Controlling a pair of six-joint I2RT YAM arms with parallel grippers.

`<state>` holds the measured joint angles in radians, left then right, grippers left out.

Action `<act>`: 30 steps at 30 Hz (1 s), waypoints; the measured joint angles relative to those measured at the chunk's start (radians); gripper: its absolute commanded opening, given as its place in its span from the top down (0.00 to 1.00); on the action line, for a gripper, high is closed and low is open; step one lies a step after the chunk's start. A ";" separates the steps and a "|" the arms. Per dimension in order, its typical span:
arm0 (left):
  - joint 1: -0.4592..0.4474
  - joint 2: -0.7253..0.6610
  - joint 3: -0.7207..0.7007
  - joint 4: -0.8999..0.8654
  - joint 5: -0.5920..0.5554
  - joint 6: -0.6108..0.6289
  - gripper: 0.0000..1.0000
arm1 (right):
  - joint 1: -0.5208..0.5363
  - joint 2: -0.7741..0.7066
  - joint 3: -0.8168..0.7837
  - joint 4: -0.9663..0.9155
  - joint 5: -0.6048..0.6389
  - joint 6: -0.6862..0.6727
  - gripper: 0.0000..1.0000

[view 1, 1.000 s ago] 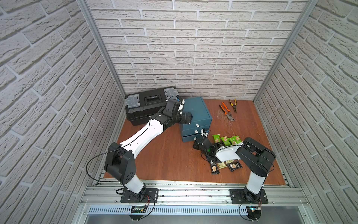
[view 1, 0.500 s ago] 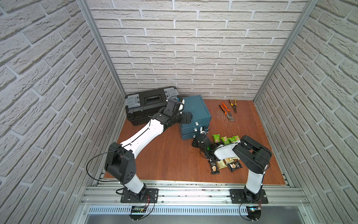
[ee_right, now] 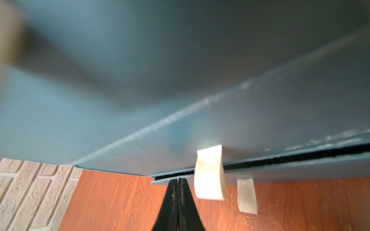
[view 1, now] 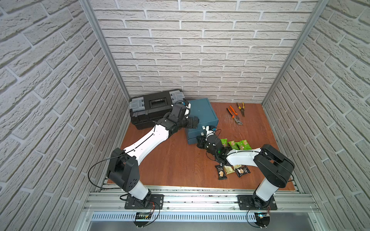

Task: Take the cookies out of the drawer
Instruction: Close the drawer in the storage box.

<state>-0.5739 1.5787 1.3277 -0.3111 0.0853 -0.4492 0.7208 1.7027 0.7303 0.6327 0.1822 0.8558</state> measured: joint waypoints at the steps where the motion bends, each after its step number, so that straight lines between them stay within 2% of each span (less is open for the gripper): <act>1: -0.001 0.000 0.000 0.000 -0.001 0.000 0.01 | -0.004 -0.005 -0.009 0.006 -0.001 -0.003 0.97; 7: -0.005 -0.001 0.008 -0.015 -0.012 0.002 0.01 | -0.013 -0.028 -0.072 -0.018 -0.022 -0.036 0.97; 12: -0.010 -0.001 0.027 -0.048 -0.029 0.012 0.02 | -0.013 -0.147 -0.081 -0.115 -0.006 -0.095 0.97; 14: -0.011 -0.002 0.034 -0.061 -0.037 0.019 0.02 | -0.014 -0.226 -0.101 -0.161 0.018 -0.121 0.87; 16: -0.013 -0.005 0.039 -0.072 -0.045 0.030 0.02 | -0.015 -0.301 -0.119 -0.223 0.048 -0.153 0.69; 17: -0.014 -0.009 0.040 -0.077 -0.050 0.036 0.01 | -0.017 -0.338 -0.123 -0.262 0.067 -0.170 0.65; 19: -0.018 -0.019 0.040 -0.088 -0.063 0.049 0.02 | -0.022 -0.393 -0.125 -0.335 0.100 -0.195 0.64; 21: -0.021 -0.029 0.041 -0.103 -0.073 0.061 0.01 | -0.030 -0.428 -0.125 -0.398 0.127 -0.224 0.66; 26: -0.024 -0.039 0.046 -0.126 -0.090 0.082 0.02 | -0.089 -0.434 -0.148 -0.462 0.127 -0.246 0.94; 27: -0.024 -0.039 0.046 -0.126 -0.090 0.082 0.01 | -0.108 -0.425 -0.164 -0.444 0.112 -0.241 0.97; 30: -0.024 -0.034 0.059 -0.139 -0.089 0.083 0.01 | -0.177 -0.348 -0.217 -0.352 0.038 -0.216 0.98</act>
<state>-0.5983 1.5452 1.3865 -0.4500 -0.0032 -0.3660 0.5438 1.3544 0.5133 0.2806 0.2203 0.6395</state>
